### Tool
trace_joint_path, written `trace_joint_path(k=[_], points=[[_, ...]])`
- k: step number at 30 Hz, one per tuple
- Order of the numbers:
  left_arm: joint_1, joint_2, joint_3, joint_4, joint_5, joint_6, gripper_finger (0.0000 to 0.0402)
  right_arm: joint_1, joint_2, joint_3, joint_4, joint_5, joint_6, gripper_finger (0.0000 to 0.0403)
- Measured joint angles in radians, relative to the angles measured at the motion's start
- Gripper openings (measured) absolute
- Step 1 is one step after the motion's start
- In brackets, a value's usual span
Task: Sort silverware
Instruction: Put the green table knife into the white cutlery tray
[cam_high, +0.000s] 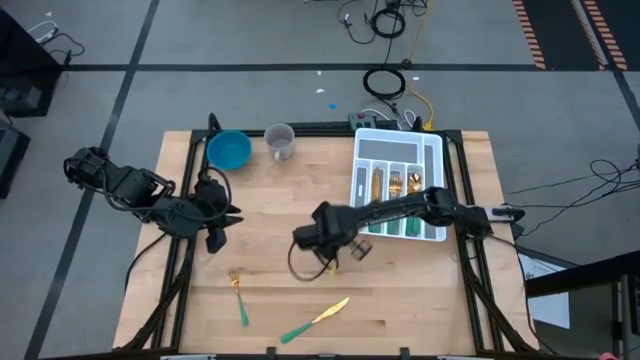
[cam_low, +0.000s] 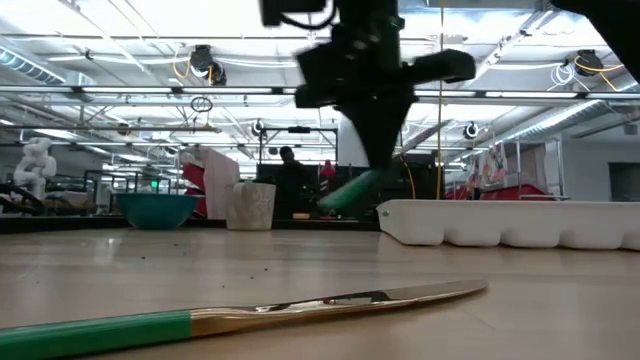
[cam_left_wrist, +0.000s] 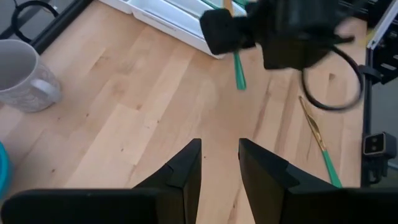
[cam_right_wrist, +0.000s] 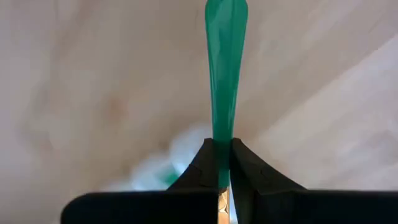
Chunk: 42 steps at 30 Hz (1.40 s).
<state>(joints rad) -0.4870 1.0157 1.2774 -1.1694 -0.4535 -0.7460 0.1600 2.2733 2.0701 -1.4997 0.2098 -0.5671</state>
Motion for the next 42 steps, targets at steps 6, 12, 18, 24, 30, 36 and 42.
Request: trace_joint_path(k=[6, 12, 18, 24, 30, 36, 42], points=[[0.000, 0.000, -0.005, 0.000, -0.019, -0.008, 0.0114, -0.084, -0.097, -0.112, -0.060, 0.079, -0.185, 0.0000], [0.000, 0.000, -0.033, 0.000, -0.031, -0.034, 0.0114, -0.188, -0.321, -0.335, -0.015, 0.079, -0.342, 0.0000], [0.000, 0.001, -0.045, 0.001, -0.086, -0.035, 0.0114, -0.243, -0.573, -0.640, 0.137, 0.077, -0.604, 0.0000], [0.001, 0.001, -0.045, 0.001, -0.157, -0.035, 0.0114, -0.269, -0.679, -0.858, 0.247, 0.080, -0.754, 0.0000], [0.003, 0.001, -0.045, 0.001, -0.165, -0.054, 0.0114, -0.270, -0.666, -0.948, 0.364, 0.076, -0.792, 0.0000], [0.003, 0.001, -0.045, 0.001, -0.165, -0.085, 0.0114, -0.270, -0.663, -0.940, 0.401, 0.076, -0.857, 0.0000], [0.003, 0.000, -0.045, 0.001, -0.166, -0.087, 0.0114, -0.278, -0.645, -0.932, 0.442, 0.037, -0.958, 0.0000]])
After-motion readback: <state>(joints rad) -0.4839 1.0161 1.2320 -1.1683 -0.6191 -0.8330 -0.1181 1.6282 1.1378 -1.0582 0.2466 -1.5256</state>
